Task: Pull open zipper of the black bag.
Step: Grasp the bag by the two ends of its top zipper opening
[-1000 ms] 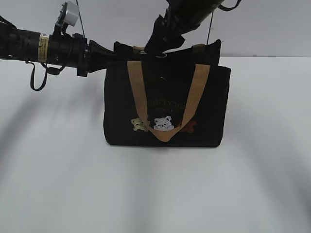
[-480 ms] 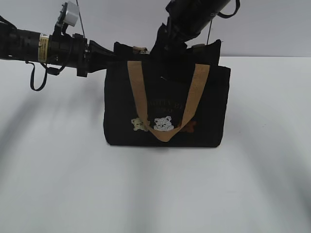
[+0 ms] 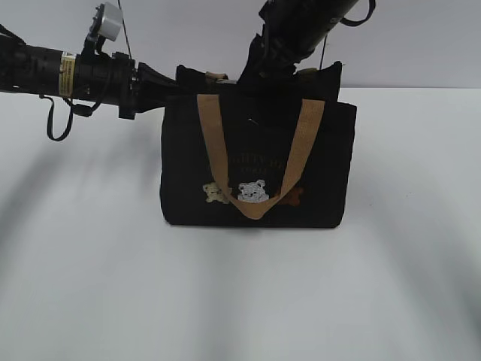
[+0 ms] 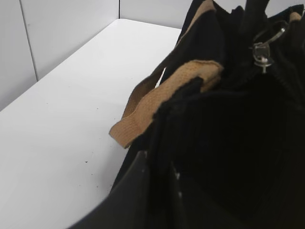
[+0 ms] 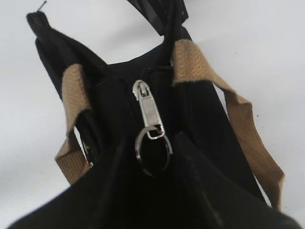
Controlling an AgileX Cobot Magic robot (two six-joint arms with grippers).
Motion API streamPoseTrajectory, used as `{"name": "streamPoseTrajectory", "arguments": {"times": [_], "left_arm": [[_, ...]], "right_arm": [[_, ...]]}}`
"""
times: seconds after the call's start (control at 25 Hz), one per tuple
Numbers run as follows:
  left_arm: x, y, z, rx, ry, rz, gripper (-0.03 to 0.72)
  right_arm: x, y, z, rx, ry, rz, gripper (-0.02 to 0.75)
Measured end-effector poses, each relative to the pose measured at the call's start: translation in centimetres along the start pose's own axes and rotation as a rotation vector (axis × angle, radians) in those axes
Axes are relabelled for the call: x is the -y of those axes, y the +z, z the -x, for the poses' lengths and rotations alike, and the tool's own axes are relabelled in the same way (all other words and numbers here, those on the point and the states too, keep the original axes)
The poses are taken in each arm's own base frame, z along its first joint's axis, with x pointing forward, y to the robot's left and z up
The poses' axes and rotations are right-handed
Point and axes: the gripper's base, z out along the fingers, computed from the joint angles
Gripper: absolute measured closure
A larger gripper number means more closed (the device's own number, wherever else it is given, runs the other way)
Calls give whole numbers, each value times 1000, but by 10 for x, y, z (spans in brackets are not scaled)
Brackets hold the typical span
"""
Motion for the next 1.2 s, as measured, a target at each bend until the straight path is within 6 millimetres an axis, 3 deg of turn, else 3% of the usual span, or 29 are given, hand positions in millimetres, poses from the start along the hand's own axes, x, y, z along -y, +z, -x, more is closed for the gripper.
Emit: {"name": "streamPoseTrajectory", "arguments": {"times": [0.36,0.68,1.2], "left_arm": [[0,0,0,0,0,0,653],[0,0,0,1,0,-1,653],[1,0,2,15,-1,-16,653]], "right_arm": [[0,-1,0,-3,-1,0,569],[-1,-1,0,-9,-1,9,738],[-4,-17,5,2,-26,-20,750]]}}
